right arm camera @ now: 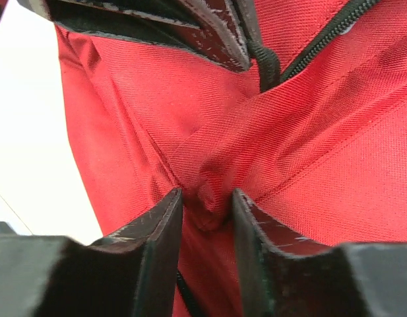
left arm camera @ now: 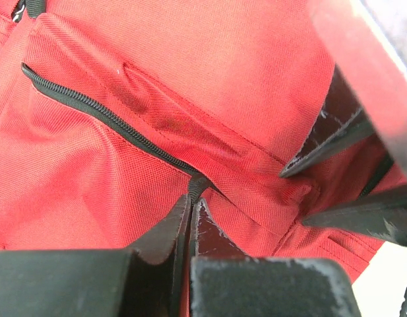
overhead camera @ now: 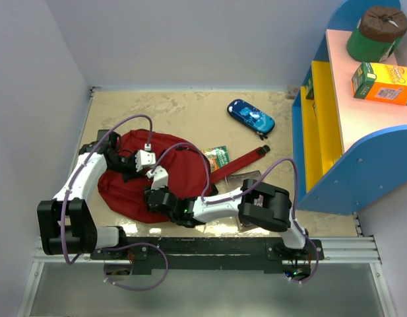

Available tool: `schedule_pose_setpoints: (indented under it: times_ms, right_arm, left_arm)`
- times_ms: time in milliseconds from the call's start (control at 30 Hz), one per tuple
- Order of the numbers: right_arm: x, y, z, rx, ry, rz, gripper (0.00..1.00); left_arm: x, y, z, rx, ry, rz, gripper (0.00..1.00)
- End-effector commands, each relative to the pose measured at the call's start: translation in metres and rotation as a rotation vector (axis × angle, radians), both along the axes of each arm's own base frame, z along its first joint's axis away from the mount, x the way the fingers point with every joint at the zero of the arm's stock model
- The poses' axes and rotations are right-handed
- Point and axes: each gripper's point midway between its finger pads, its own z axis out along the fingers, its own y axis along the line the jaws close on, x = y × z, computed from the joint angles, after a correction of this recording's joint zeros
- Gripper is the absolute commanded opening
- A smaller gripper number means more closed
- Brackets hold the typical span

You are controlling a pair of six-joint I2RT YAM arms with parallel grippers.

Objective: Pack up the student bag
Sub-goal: Zip the student bag at the center of the board.

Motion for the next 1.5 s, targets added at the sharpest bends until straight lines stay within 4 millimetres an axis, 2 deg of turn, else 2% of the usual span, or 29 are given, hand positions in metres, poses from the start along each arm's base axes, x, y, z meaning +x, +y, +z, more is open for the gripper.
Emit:
schedule_pose_setpoints:
  times_ms: [0,67,133,233,267,333,467,533,733,867,1000,1133,1167,1300,1367,1467]
  right_arm:
    - [0.010,0.009,0.024,0.040,-0.056,-0.029,0.34]
    - [0.008,0.010,0.029,0.047,-0.073,-0.021,0.17]
    - [0.009,0.007,0.036,0.044,-0.117,-0.040,0.00]
    - [-0.001,0.005,0.038,0.020,-0.153,-0.025,0.00]
    - [-0.012,0.006,0.039,0.012,-0.163,-0.008,0.00]
    - [-0.026,0.005,0.040,-0.005,-0.191,0.004,0.00]
    - [-0.046,-0.005,0.027,-0.036,-0.189,0.024,0.00]
    - [-0.053,-0.008,0.022,-0.042,-0.179,0.028,0.00]
    - [-0.057,-0.016,0.017,-0.047,-0.167,0.019,0.00]
    - [-0.058,-0.016,0.014,-0.047,-0.161,0.023,0.00]
    - [-0.062,-0.017,0.009,-0.040,-0.143,0.028,0.00]
    - [-0.064,-0.021,0.003,-0.039,-0.127,0.030,0.00]
    - [-0.065,-0.022,0.002,-0.043,-0.125,0.031,0.00]
    - [-0.070,-0.024,-0.002,-0.049,-0.117,0.042,0.00]
    - [-0.073,-0.024,-0.004,-0.056,-0.114,0.053,0.00]
    - [-0.075,-0.025,-0.006,-0.055,-0.103,0.057,0.00]
  left_arm:
    - [0.001,-0.007,0.007,-0.041,-0.015,-0.005,0.00]
    - [0.001,-0.006,0.006,-0.035,-0.010,-0.004,0.00]
    - [0.011,0.000,0.007,-0.010,-0.020,0.035,0.00]
    - [0.026,0.004,0.015,-0.038,-0.035,0.080,0.00]
    - [0.035,0.005,0.021,-0.047,-0.050,0.095,0.00]
    - [0.044,0.003,0.021,-0.079,-0.018,0.136,0.00]
    - [0.077,0.002,0.030,-0.129,-0.044,0.209,0.00]
    - [0.087,-0.001,0.030,-0.159,-0.019,0.231,0.00]
    - [0.124,-0.001,0.032,-0.211,-0.032,0.311,0.00]
    - [0.150,0.002,0.048,-0.243,-0.106,0.368,0.00]
    - [0.159,0.000,0.059,-0.279,-0.140,0.397,0.00]
    - [0.171,0.003,0.054,-0.280,-0.158,0.460,0.00]
    - [0.181,0.002,0.058,-0.289,-0.198,0.471,0.00]
    - [0.204,0.006,0.057,-0.286,-0.227,0.580,0.00]
    - [0.216,0.007,0.067,-0.317,-0.269,0.605,0.00]
    - [0.220,0.001,0.070,-0.356,-0.246,0.615,0.00]
